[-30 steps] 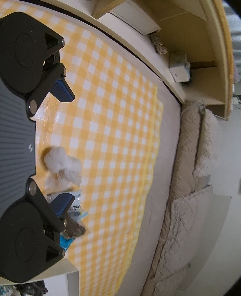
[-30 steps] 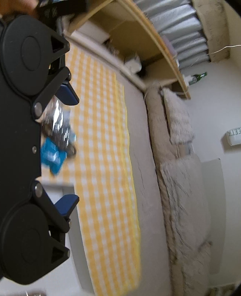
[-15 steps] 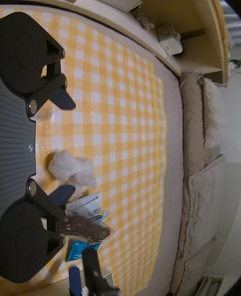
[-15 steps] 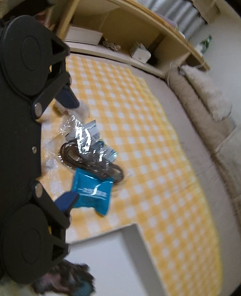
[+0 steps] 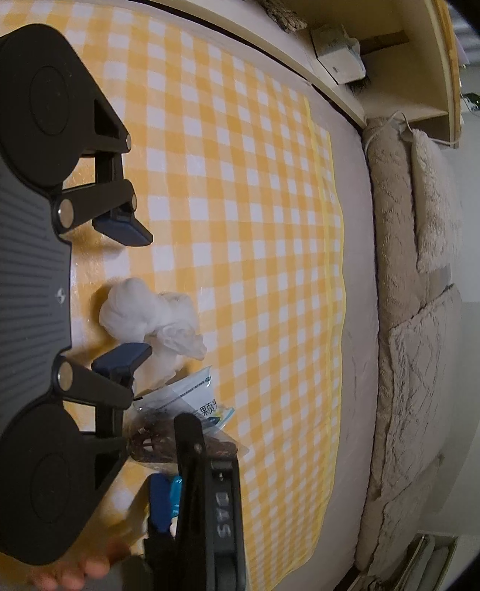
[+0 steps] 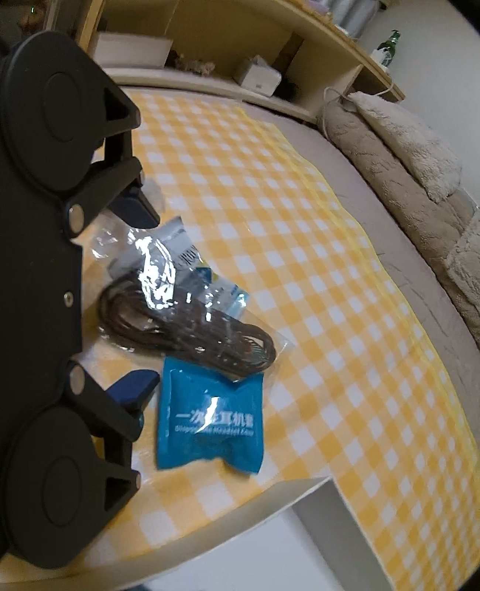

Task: Organize soft objects
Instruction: 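Move left tool to cotton balls while right tool reaches bagged dark cord, then close left tool on cotton balls while right tool grasps bagged dark cord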

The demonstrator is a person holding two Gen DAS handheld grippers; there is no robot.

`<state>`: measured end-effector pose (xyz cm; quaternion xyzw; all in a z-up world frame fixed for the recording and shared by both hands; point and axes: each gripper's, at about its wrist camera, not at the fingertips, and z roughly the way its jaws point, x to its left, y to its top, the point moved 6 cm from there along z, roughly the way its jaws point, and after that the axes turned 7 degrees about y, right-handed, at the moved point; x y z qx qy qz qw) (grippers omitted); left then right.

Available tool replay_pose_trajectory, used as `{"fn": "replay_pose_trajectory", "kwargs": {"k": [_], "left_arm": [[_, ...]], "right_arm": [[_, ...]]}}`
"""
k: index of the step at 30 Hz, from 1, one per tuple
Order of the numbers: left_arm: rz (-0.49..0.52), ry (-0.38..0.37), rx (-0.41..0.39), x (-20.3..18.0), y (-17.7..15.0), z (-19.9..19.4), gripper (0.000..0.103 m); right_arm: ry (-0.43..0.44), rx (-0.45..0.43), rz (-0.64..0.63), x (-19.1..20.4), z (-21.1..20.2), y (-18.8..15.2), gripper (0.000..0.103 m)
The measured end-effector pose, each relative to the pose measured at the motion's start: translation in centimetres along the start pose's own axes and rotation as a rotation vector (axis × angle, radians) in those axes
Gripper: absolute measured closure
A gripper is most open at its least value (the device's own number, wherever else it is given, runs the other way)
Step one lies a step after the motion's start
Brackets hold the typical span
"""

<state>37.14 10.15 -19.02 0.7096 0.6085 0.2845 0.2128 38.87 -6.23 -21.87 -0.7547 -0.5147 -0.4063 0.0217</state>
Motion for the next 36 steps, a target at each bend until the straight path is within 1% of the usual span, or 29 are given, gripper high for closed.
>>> {"fn": "replay_pose_trajectory", "kwargs": {"k": [1, 3, 4, 5, 6, 8, 9, 10, 11, 13, 17, 19, 21, 27, 28, 29, 31, 33, 34, 35, 36], "left_arm": [[0.005, -0.002, 0.000, -0.1, 0.0, 0.0, 0.046], [0.010, -0.007, 0.002, -0.3, 0.0, 0.0, 0.046], [0.011, -0.008, 0.003, -0.3, -0.1, 0.0, 0.046], [0.011, -0.008, 0.005, -0.4, -0.1, 0.1, 0.046], [0.011, -0.007, 0.005, -0.4, -0.1, 0.2, 0.046], [0.009, -0.004, 0.004, -0.4, 0.1, 0.3, 0.046], [0.009, -0.002, 0.002, -0.4, 0.1, 0.4, 0.046], [0.010, 0.002, -0.002, -0.4, 0.1, 0.4, 0.045], [0.013, 0.006, -0.007, -0.4, 0.2, 0.5, 0.045], [0.023, 0.015, -0.008, -0.5, 0.2, 0.8, 0.045], [0.036, 0.026, 0.001, -0.6, 0.3, 1.5, 0.044], [0.042, 0.030, 0.002, -0.7, 0.3, 1.7, 0.044], [0.042, 0.031, 0.003, -0.7, 0.5, 2.0, 0.044], [0.043, 0.011, 0.028, -1.2, 0.5, 2.4, 0.046], [0.041, 0.011, 0.038, -1.2, 0.5, 2.5, 0.051], [0.041, 0.009, 0.048, -1.3, 0.4, 2.6, 0.059], [0.041, 0.009, 0.064, -1.4, 0.3, 2.6, 0.061], [0.044, 0.007, 0.069, -1.5, 0.2, 2.6, 0.063], [0.043, 0.005, 0.071, -1.5, 0.2, 2.7, 0.068], [0.038, 0.005, 0.076, -1.5, 0.3, 2.8, 0.069], [0.030, 0.003, 0.080, -1.4, 0.3, 2.8, 0.069]], "right_arm": [[-0.023, -0.001, -0.018, -0.1, 0.4, 0.1, 0.019], [-0.038, -0.013, -0.061, 0.0, 1.0, 0.1, 0.018], [-0.053, -0.005, -0.102, 0.4, 1.2, 0.0, 0.020], [-0.071, 0.015, -0.157, 0.6, 1.3, -0.2, 0.026], [-0.095, 0.036, -0.228, 1.0, 1.5, -0.4, 0.029], [-0.131, 0.067, -0.374, 1.5, 1.6, -1.1, 0.043], [-0.131, 0.079, -0.421, 1.4, 1.4, -1.3, 0.046], [-0.117, 0.096, -0.446, 1.3, 1.1, -1.5, 0.050], [-0.104, 0.112, -0.460, 1.2, 0.9, -1.5, 0.059], [-0.081, 0.144, -0.495, 0.7, 0.2, -1.4, 0.067], [-0.034, 0.221, -0.588, -0.4, -1.3, -2.0, 0.074], [-0.014, 0.256, -0.634, -0.7, -2.2, -2.3, 0.076], [0.011, 0.296, -0.684, -1.9, -3.8, -2.9, 0.077], [0.095, 0.429, -0.894, -4.0, -7.6, -5.1, 0.078], [0.112, 0.455, -0.926, -4.2, -8.1, -5.4, 0.078], [0.127, 0.480, -0.960, -4.2, -8.6, -5.8, 0.078], [0.143, 0.516, -1.016, -4.7, -9.5, -6.4, 0.078], [0.123, 0.517, -1.038, -4.8, -9.9, -6.5, 0.075], [0.112, 0.512, -1.015, -4.8, -10.0, -6.4, 0.072], [0.097, 0.499, -0.971, -4.9, -10.1, -6.0, 0.064], [0.089, 0.487, -0.930, -4.1, -9.3, -5.4, 0.058]]}}
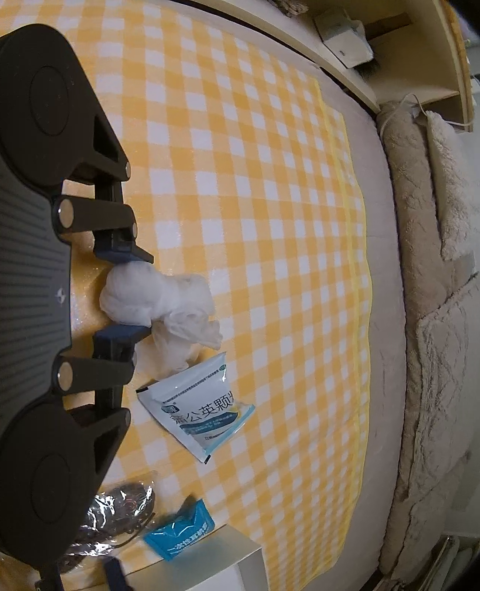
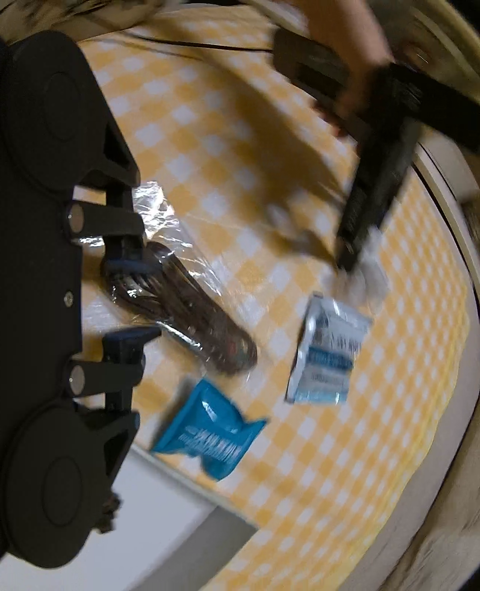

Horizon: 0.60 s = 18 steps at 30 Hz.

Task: Organize soft objects
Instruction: 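Close left tool on cotton balls while right tool grasps bagged dark cord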

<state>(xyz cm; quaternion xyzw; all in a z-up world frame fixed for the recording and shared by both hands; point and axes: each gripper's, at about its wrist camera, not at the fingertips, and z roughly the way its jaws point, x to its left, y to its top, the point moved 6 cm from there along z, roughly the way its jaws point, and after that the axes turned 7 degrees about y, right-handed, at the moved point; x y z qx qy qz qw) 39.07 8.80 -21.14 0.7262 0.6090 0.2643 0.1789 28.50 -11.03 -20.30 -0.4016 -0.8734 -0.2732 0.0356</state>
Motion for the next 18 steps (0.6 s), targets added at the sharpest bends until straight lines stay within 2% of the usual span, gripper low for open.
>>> {"fn": "replay_pose_trajectory", "kwargs": {"k": [1, 2, 6, 8, 10, 13, 14, 15, 18], "left_arm": [[-0.003, -0.001, 0.004, 0.0, 0.0, 0.1, 0.070], [-0.007, 0.000, 0.010, 0.0, 0.0, 0.1, 0.070], [-0.027, -0.010, 0.028, 0.2, 0.0, 0.2, 0.071], [-0.042, -0.015, 0.035, 0.2, -0.1, 0.1, 0.071], [-0.067, -0.018, 0.043, 0.3, -0.3, 0.0, 0.072], [-0.113, -0.022, 0.049, 0.8, -0.5, -0.3, 0.072], [-0.126, -0.022, 0.047, 1.0, -0.5, -0.5, 0.073], [-0.139, -0.020, 0.045, 1.2, -0.6, -0.6, 0.073], [-0.159, -0.015, 0.041, 2.0, -0.9, -1.2, 0.073]], "right_arm": [[-0.005, -0.016, 0.047, -0.3, -0.3, 0.0, 0.047], [-0.015, -0.030, 0.099, -0.7, -0.4, 0.3, 0.044], [-0.011, -0.083, 0.308, -1.5, 0.0, 1.2, 0.043], [-0.032, -0.090, 0.348, -1.4, 0.3, 1.4, 0.042], [-0.086, -0.072, 0.317, -0.9, 0.8, 1.5, 0.043], [-0.173, -0.045, 0.236, -0.5, 1.7, 1.6, 0.052], [-0.183, -0.044, 0.216, -0.4, 1.7, 1.5, 0.063], [-0.180, -0.049, 0.201, -0.4, 1.5, 1.5, 0.075], [-0.153, -0.058, 0.190, -0.5, 1.1, 1.5, 0.081]]}}
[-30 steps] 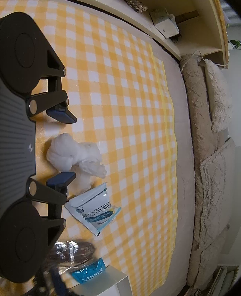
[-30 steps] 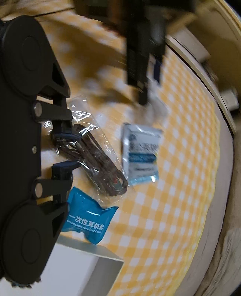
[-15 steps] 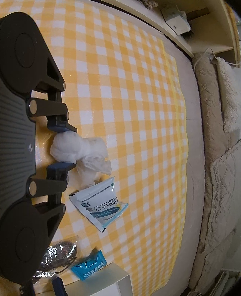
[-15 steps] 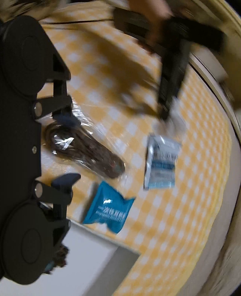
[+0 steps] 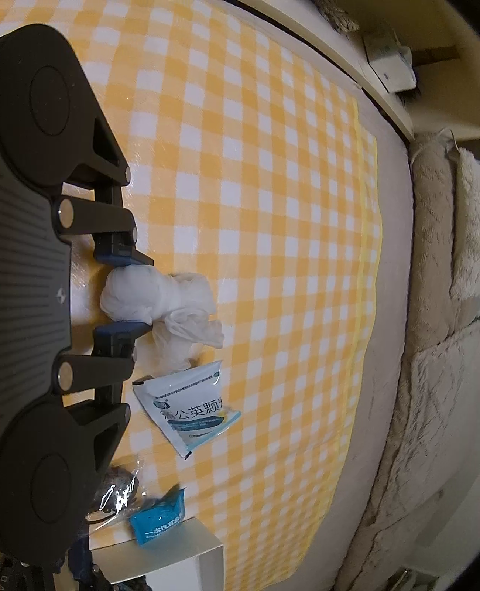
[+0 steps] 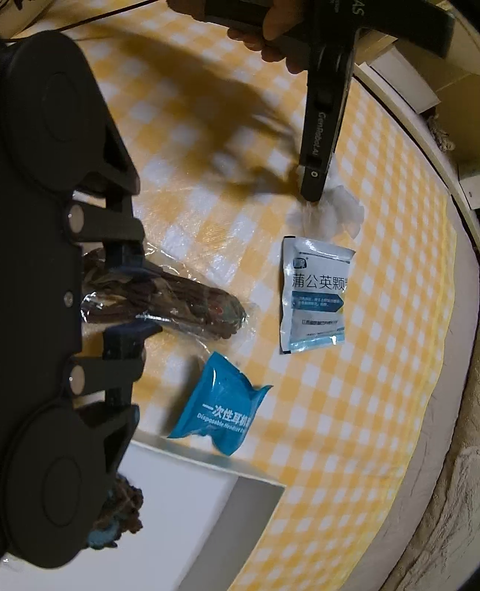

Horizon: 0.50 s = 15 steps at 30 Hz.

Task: Organize soft objects
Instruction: 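Close left tool on cotton balls while right tool grasps bagged dark cord, then carry cotton balls in left tool while right tool carries cord bag to box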

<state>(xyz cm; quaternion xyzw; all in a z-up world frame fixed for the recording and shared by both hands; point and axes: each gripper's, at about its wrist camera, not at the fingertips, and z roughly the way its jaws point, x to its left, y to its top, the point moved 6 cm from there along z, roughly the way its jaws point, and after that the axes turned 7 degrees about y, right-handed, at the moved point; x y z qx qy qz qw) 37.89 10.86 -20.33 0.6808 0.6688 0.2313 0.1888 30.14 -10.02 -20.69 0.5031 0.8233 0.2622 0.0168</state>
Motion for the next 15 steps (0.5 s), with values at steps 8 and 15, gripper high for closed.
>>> {"fn": "replay_pose_trajectory", "kwargs": {"k": [8, 15], "left_arm": [[-0.015, -0.011, -0.042, 1.3, -0.9, -4.0, 0.073], [-0.030, -0.056, -0.115, 0.4, -1.0, -8.7, 0.073]], "right_arm": [[-0.004, -0.033, -0.035, 0.7, -1.5, 0.2, 0.090], [0.030, -0.111, -0.060, 2.2, -3.8, 0.7, 0.091]]}}
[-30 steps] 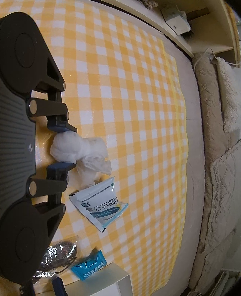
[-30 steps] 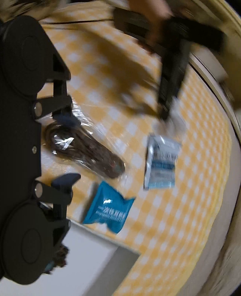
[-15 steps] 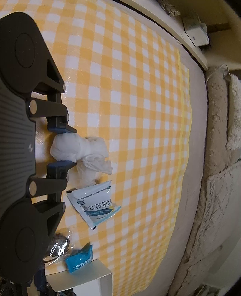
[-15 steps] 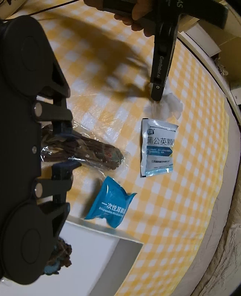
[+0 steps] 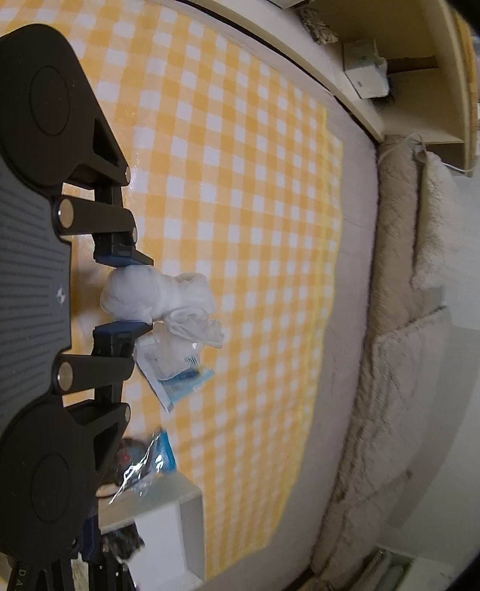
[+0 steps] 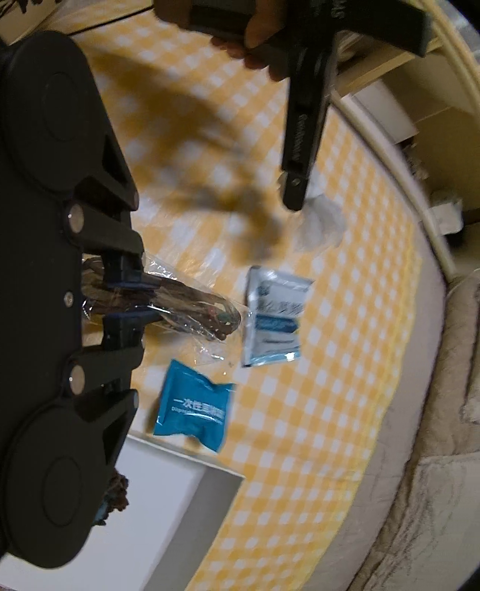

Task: Organize soft objects
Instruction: 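Carry cotton balls in left tool while right tool carries cord bag to box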

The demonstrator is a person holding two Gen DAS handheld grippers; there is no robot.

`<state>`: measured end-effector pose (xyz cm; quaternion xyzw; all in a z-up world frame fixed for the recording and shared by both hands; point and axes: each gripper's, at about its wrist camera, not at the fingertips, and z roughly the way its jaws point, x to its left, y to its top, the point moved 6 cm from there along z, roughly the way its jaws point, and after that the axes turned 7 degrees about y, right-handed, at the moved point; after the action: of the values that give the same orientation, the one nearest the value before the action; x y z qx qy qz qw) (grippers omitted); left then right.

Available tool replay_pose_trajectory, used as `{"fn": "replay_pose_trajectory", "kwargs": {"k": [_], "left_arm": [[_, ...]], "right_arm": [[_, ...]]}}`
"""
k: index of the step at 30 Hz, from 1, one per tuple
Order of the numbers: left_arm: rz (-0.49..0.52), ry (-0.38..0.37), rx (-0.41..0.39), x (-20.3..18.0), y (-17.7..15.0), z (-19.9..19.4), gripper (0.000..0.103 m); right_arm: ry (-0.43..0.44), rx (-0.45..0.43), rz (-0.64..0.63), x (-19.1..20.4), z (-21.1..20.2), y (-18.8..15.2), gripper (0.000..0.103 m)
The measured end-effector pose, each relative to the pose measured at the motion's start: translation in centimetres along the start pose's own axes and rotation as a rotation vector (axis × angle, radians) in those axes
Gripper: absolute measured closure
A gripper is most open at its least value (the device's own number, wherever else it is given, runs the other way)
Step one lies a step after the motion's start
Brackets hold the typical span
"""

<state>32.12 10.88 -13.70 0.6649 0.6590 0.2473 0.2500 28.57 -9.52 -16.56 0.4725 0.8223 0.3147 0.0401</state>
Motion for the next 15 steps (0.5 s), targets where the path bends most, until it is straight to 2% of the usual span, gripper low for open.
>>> {"fn": "replay_pose_trajectory", "kwargs": {"k": [7, 15], "left_arm": [[-0.044, -0.053, -0.104, -1.7, 1.5, -4.1, 0.073], [-0.067, -0.119, -0.193, -5.2, 2.5, -7.2, 0.073]], "right_arm": [[-0.001, -0.109, -0.021, 0.5, -4.1, 0.9, 0.092], [-0.041, -0.258, 0.011, -1.5, -9.8, 1.0, 0.092]]}}
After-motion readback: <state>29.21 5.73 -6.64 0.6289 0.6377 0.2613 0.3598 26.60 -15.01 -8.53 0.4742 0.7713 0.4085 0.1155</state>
